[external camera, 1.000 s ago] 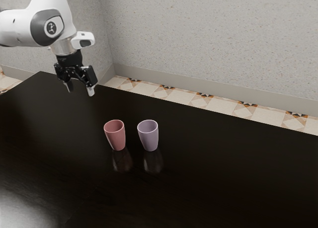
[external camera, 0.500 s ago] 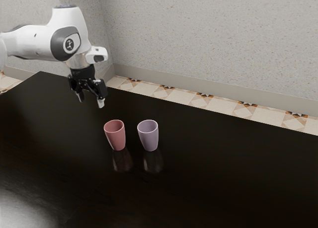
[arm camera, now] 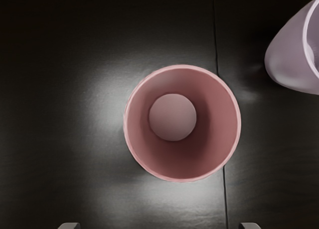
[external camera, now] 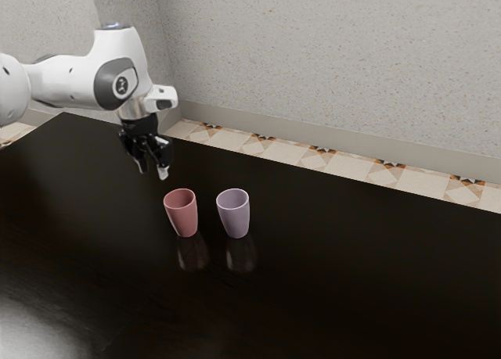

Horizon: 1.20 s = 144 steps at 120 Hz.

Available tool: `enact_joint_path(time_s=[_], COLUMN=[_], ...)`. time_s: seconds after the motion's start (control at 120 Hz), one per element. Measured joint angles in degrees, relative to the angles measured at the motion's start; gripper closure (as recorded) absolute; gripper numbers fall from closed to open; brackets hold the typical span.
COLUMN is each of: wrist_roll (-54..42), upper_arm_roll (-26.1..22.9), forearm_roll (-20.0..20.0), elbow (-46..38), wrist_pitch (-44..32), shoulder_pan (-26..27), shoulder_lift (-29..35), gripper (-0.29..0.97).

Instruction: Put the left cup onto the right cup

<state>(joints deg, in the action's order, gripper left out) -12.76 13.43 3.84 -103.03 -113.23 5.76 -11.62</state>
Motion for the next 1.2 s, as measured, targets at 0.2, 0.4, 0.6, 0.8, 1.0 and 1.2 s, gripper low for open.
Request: enact_joint_path(time_s=[0.2,0.4,0.6,0.8,1.0,1.2], wrist_roll=[-0.39,-0.67,-0.88,-1.05,-1.27,-1.43], upper_arm_roll=[-0.04,0.01,0.01,0.01,0.02,0.01], forearm_roll=[1.3,1.9,2.02,1.66,1.48,1.77], elbow=[-0.03,-0.07,-0.3,-0.6,-0.22,0.43], wrist_pitch=[-1.71,-3.13,-4.19,-4.98,-6.21,-6.75], shoulder_pan=[-0.03,-0.12,-0.27,-0.36,-0.8,-1.25], shoulder_lift=[-1.93,-3.64,-4.68,-4.75,-5.81,-7.79], gripper=[0.31,0.31,0.31,0.31,0.31,0.31])
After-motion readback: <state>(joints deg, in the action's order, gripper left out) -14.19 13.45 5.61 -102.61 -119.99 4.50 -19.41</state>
